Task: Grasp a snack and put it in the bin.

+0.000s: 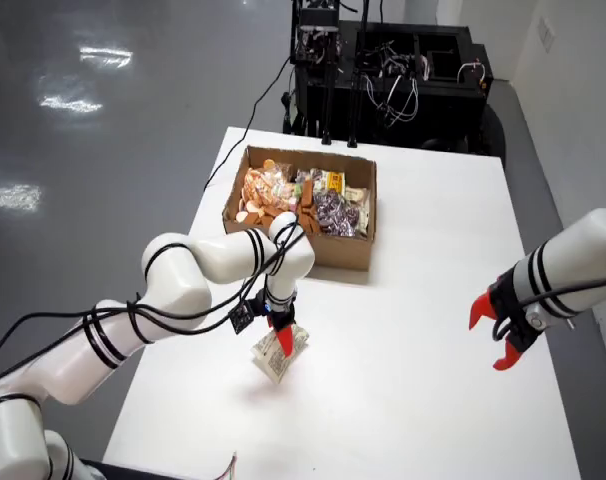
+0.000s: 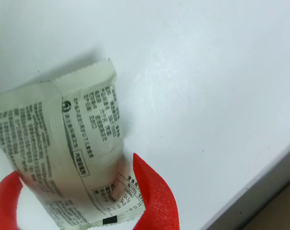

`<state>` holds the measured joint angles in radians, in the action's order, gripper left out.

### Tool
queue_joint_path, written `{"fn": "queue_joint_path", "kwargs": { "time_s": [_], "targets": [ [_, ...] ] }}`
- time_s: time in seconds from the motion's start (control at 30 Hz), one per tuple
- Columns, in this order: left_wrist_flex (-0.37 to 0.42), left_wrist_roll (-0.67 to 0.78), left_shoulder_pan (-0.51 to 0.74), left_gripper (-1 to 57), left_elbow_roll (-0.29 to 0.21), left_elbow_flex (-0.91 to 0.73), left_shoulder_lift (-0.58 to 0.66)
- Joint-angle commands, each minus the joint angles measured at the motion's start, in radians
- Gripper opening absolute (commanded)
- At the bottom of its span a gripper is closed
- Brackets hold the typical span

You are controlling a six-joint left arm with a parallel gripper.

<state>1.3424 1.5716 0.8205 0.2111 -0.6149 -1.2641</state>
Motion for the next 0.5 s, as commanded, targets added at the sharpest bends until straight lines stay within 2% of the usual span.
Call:
{"fn": "queue_joint_path", "kwargs": {
  "time_s": [0.03,0.3,0.5],
  "targets": [
    [0.000,-0.001,-0.003,46.6,-0.011,0.043,-0.029],
    [0.000,-0.001,-0.006,46.1,-0.017,0.069,-0.053],
    [0.000,-0.001,-0.002,42.7,-0.011,0.071,-0.060]
  ]
}}
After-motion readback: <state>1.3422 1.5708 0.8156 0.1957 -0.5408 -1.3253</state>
